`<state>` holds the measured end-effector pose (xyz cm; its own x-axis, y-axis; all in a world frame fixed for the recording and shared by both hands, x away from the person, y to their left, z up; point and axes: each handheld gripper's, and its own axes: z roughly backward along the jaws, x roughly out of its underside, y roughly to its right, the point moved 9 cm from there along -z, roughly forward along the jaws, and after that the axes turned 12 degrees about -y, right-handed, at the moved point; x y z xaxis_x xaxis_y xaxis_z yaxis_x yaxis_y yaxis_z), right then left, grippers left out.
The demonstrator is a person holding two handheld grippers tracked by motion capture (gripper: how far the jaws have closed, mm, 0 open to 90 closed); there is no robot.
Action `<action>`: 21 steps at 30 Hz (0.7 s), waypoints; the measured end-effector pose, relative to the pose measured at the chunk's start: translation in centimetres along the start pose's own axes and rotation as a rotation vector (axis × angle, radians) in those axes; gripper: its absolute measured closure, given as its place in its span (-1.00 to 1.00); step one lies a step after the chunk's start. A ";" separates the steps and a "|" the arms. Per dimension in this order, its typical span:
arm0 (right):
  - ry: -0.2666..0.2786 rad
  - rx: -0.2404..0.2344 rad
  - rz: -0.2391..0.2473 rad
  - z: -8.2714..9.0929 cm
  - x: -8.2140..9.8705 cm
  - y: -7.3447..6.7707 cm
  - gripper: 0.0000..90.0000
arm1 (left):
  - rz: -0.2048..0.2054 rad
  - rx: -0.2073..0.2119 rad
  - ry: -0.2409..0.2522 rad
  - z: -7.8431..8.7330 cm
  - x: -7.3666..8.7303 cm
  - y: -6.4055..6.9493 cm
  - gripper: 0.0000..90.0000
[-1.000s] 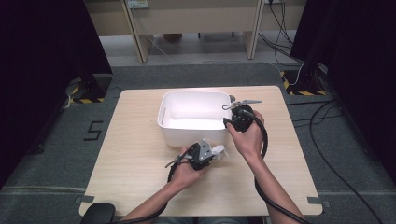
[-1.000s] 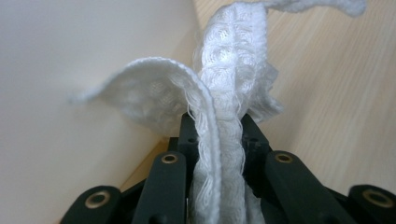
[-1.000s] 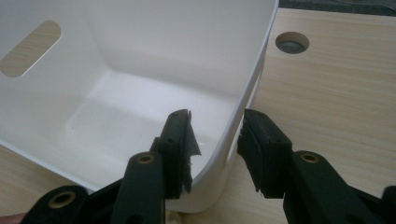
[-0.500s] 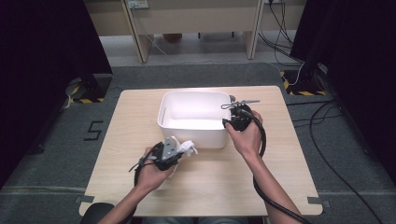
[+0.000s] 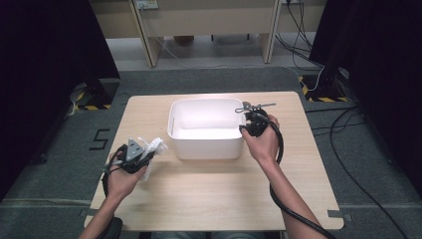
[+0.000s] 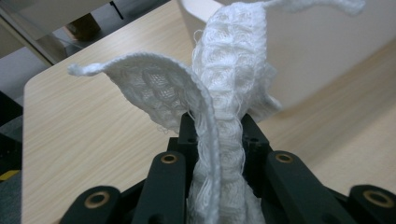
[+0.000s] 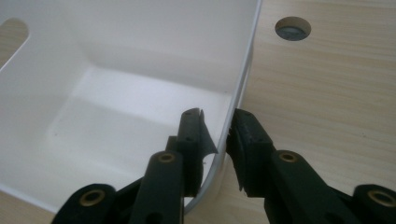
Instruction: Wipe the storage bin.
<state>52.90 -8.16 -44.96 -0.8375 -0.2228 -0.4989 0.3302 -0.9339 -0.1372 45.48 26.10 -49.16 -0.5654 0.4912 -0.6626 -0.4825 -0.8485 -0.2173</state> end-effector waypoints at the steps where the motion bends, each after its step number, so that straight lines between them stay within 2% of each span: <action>1: -0.002 0.008 0.014 0.0 -0.1 0.1 0.79 | 0.001 -0.005 0.000 -0.1 -0.1 -0.2 0.68; 3: -0.016 0.027 0.047 0.1 -0.1 0.4 0.92 | 0.014 -0.009 -0.005 -0.7 -0.4 -0.7 0.68; 6: -0.010 0.035 0.071 0.4 -0.3 0.6 0.84 | 0.016 -0.006 -0.007 -1.2 -0.8 -0.7 0.67; 7: 0.015 0.030 0.074 0.9 -0.5 0.5 0.76 | 0.018 0.000 -0.004 -1.4 -1.1 -0.7 0.68; 8: 0.059 0.016 0.074 2.2 -0.7 0.3 0.69 | 0.017 0.007 0.000 -1.7 -1.6 -0.6 0.68; 10: 0.071 0.020 0.082 2.7 -0.7 0.4 0.70 | 0.016 0.015 0.001 -1.9 -2.0 -0.5 0.67; 11: 0.099 0.019 0.067 4.1 -0.4 0.9 0.73 | 0.013 0.015 0.009 -2.0 -2.5 -0.4 0.67; 12: 0.099 0.019 0.067 4.1 -0.4 0.9 0.73 | 0.013 0.015 0.009 -2.0 -2.5 -0.4 0.68; 13: 0.115 0.019 0.044 5.2 0.1 1.7 0.77 | 0.007 0.013 0.013 -2.1 -2.9 -0.4 0.68; 14: 0.115 0.019 0.044 5.2 0.1 1.7 0.77 | 0.007 0.013 0.013 -2.1 -2.9 -0.4 0.67; 15: 0.101 0.030 0.028 5.7 0.8 2.4 0.82 | 0.001 0.009 0.013 -2.2 -3.1 -0.4 0.68; 16: 0.083 0.022 0.022 5.6 1.4 2.6 0.82 | 0.004 0.011 0.015 -2.2 -3.3 -0.4 0.68; 18: 0.065 0.003 0.014 5.4 2.0 2.6 0.86 | 0.003 0.022 0.024 -2.3 -3.6 -0.3 0.68; 19: 0.016 -0.001 0.023 4.8 3.3 2.5 0.90 | 0.000 0.025 0.028 -2.4 -3.7 -0.3 0.67; 21: 0.004 -0.009 0.024 4.6 3.8 2.4 0.91 | 0.000 0.027 0.032 -2.5 -4.0 -0.3 0.67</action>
<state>48.47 -12.52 -43.20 -0.8273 -0.2441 -0.5059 0.3541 -0.9258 -0.1323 49.55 23.93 -48.19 -0.5441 0.4839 -0.6854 -0.5004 -0.8429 -0.1978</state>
